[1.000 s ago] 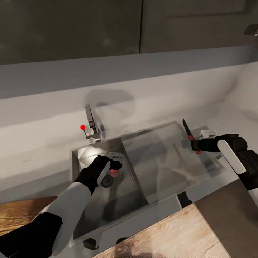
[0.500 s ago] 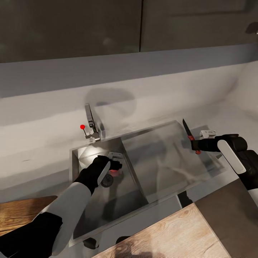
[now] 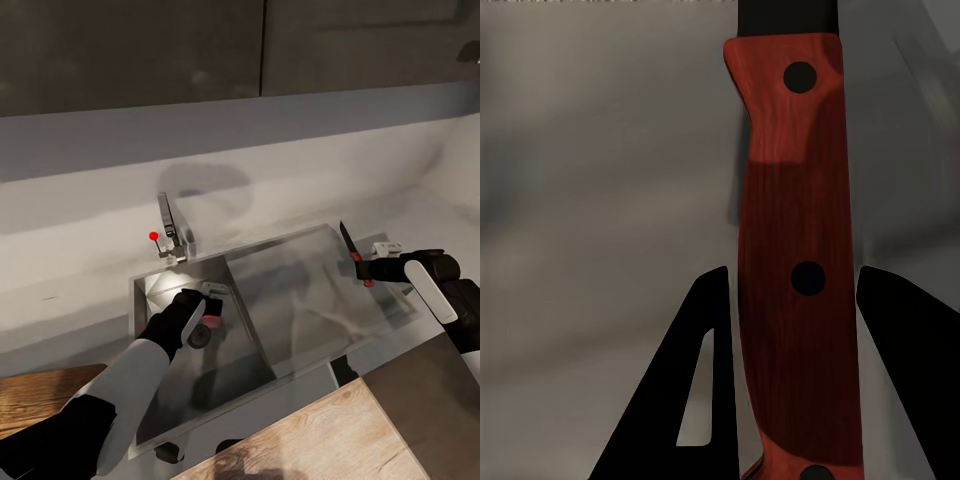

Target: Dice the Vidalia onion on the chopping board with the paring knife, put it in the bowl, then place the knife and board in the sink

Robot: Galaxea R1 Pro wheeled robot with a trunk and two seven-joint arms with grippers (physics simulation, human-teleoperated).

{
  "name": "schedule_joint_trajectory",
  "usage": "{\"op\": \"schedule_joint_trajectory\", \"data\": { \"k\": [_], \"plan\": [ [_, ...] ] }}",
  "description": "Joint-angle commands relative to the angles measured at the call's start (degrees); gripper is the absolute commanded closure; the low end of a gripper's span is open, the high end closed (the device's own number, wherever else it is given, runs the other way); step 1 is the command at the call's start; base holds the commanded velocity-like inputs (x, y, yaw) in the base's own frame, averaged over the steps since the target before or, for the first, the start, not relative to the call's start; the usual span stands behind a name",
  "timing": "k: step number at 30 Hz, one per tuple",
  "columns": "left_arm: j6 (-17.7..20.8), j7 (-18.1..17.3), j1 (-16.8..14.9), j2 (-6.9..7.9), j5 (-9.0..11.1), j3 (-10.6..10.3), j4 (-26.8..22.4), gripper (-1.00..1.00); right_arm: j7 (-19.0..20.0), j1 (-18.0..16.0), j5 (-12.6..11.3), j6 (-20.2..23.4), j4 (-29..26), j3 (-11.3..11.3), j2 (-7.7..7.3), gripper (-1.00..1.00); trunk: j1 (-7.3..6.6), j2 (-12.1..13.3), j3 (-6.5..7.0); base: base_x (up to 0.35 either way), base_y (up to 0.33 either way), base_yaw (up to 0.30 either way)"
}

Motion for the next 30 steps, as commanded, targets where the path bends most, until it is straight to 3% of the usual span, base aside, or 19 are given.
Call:
{"op": "schedule_joint_trajectory", "data": {
  "k": [1,30],
  "plan": [
    [0.2,0.4,0.0,0.00,0.5,-0.1,-0.1,1.00,-0.4,-0.1,-0.5,0.1,0.0,0.1,-0.06,1.00,0.03,-0.1,-0.10,0.000,0.000,0.000],
    [0.2,0.4,0.0,0.00,0.5,-0.1,-1.9,1.00,-0.4,-0.1,-0.5,0.1,-0.1,0.1,-0.02,1.00,0.03,-0.1,2.03,0.000,0.000,0.000]
  ]
}}
